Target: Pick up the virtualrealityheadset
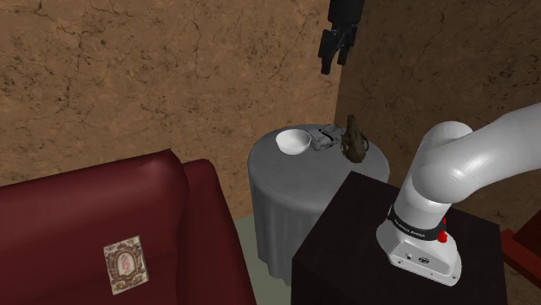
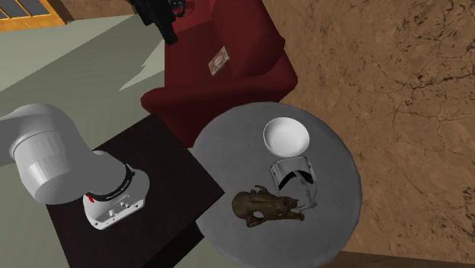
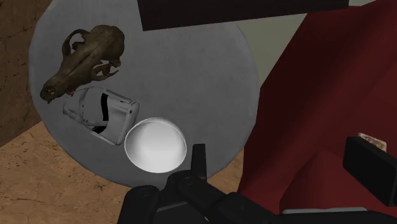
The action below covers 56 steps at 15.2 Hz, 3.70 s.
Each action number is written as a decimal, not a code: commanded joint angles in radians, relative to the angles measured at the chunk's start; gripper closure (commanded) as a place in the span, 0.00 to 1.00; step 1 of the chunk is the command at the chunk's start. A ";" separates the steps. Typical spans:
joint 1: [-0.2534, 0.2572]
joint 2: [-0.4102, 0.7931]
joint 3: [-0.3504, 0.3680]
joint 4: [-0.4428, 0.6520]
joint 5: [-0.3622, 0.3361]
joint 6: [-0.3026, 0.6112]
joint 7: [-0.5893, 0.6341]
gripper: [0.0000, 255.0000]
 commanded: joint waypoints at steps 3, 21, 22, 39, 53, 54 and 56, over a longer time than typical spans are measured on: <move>0.002 -0.030 -0.042 -0.068 -0.024 0.046 -0.061 0.00; 0.000 0.060 -0.539 -0.391 -0.287 0.543 -0.632 0.00; 0.008 0.087 -0.574 -0.392 -0.297 0.577 -0.666 0.00; 1.234 0.546 -2.014 -0.137 -0.059 1.051 -1.391 0.00; 1.518 0.252 -2.338 0.025 -0.360 1.130 -1.299 0.00; 1.527 0.248 -2.343 0.030 -0.363 1.130 -1.294 1.00; 1.534 0.244 -2.341 0.045 -0.360 1.118 -1.291 1.00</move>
